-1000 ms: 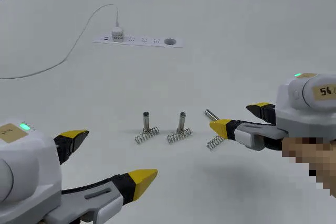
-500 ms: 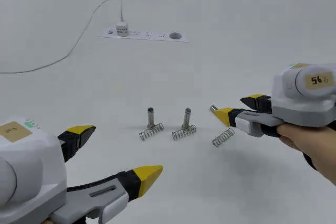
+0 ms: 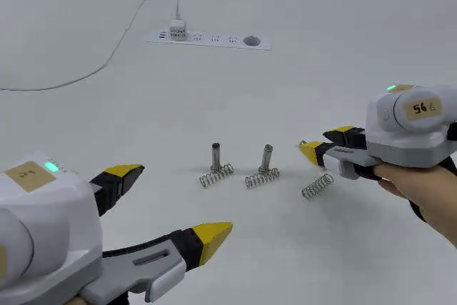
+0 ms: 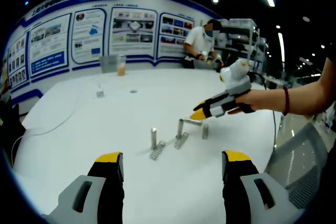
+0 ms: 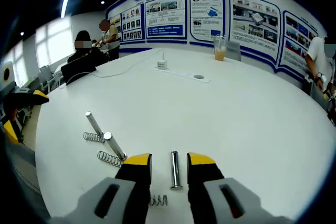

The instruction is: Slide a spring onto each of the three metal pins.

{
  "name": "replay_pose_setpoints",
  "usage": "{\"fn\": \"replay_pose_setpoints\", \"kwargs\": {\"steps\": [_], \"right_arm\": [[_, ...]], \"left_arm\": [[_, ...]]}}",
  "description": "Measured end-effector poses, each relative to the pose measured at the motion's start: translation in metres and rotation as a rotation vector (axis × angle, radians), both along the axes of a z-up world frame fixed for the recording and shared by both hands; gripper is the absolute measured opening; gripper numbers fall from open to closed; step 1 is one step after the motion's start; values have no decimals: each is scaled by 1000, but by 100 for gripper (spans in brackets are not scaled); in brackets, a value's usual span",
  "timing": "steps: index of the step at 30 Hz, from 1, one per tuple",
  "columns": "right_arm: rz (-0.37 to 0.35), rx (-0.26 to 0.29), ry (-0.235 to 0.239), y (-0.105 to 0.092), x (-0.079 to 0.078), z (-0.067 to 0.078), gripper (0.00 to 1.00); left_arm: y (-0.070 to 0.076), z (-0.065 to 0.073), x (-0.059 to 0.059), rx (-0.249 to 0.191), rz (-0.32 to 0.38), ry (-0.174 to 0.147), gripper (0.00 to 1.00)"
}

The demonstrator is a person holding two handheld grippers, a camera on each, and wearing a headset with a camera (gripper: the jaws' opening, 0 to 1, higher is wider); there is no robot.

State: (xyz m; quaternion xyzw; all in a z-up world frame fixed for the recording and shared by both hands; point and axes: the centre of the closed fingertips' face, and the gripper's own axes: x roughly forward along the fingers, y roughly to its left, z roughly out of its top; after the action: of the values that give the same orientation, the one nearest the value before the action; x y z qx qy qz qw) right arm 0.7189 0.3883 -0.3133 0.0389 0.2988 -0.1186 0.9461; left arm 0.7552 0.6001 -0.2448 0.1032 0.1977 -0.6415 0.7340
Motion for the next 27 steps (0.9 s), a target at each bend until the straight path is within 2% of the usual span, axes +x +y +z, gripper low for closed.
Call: {"fn": "replay_pose_setpoints", "kwargs": {"steps": [8, 14, 19, 27], "right_arm": [[-5, 20, 4, -8, 8, -15, 21], [1, 27, 9, -8, 13, -21, 17], [-24, 46, 35, -10, 10, -27, 15], [-19, 36, 57, -10, 11, -32, 12]], "left_arm": [[-2, -1, 2, 1, 1, -3, 78], [-3, -3, 3, 2, 1, 1, 78], [-5, -3, 3, 1, 0, 1, 77], [-7, -4, 2, 0, -1, 6, 78]]}}
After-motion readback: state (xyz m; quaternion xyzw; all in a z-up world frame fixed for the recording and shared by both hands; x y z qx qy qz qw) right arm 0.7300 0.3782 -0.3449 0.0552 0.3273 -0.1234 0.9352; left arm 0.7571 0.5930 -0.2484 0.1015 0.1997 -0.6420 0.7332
